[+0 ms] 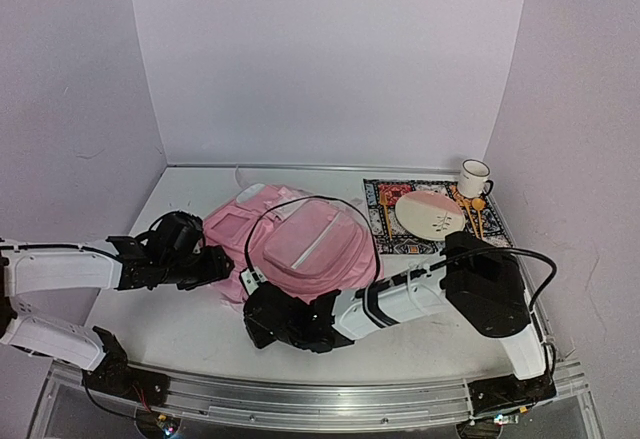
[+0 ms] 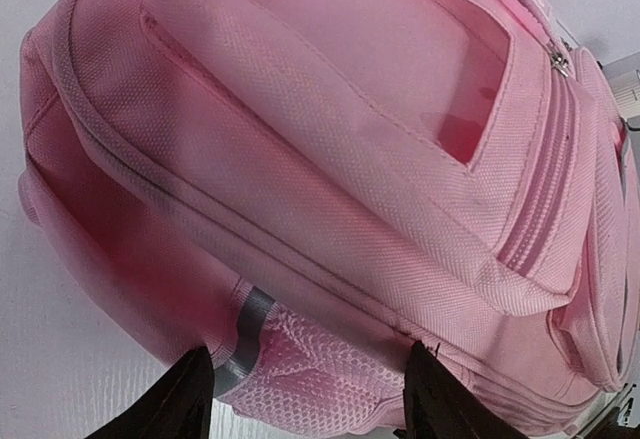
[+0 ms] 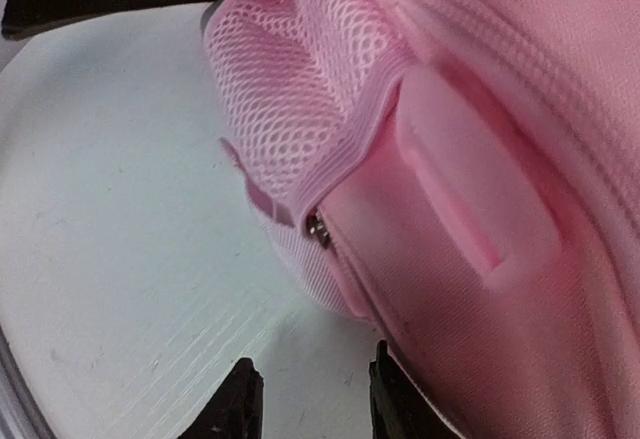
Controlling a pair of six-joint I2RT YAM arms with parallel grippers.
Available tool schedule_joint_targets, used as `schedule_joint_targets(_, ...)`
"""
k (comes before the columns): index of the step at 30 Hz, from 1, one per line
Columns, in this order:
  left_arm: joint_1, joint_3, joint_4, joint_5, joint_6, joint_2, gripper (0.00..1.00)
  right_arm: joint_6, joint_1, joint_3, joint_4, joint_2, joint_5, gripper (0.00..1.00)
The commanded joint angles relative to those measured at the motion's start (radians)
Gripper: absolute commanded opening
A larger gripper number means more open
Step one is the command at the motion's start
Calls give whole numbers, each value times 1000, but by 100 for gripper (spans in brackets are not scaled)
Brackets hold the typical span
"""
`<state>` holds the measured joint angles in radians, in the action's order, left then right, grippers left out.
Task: Pack the student bag
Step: Adjust the card case at the center of the board, then grab the largest pocket of the student bag.
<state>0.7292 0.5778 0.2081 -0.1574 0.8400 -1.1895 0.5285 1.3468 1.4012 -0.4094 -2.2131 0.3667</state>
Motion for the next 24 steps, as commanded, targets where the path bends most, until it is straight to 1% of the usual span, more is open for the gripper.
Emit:
schedule_joint_targets(1,-5,-19,-53,22,-15,-26,66,3,-5,63,-16,-33,161,37)
schedule_joint_targets(7,-4,-41,-109,91,-5,-56,66,-41,-23,84,-16,-74,178,37)
schedule_joint_targets(14,-4,-53,-144,142,6,-61,66,-150,-26,152,-16,-144,164,37)
schedule_joint_targets(16,-2,-57,-150,148,10,-60,66,-151,-27,154,-16,-151,184,35)
schedule_joint_targets(18,-2,-63,-154,150,13,-60,65,-146,-29,154,-15,-154,207,30)
schedule_joint_targets(24,-2,-68,-154,110,12,-81,65,-112,-35,99,-16,-105,207,7)
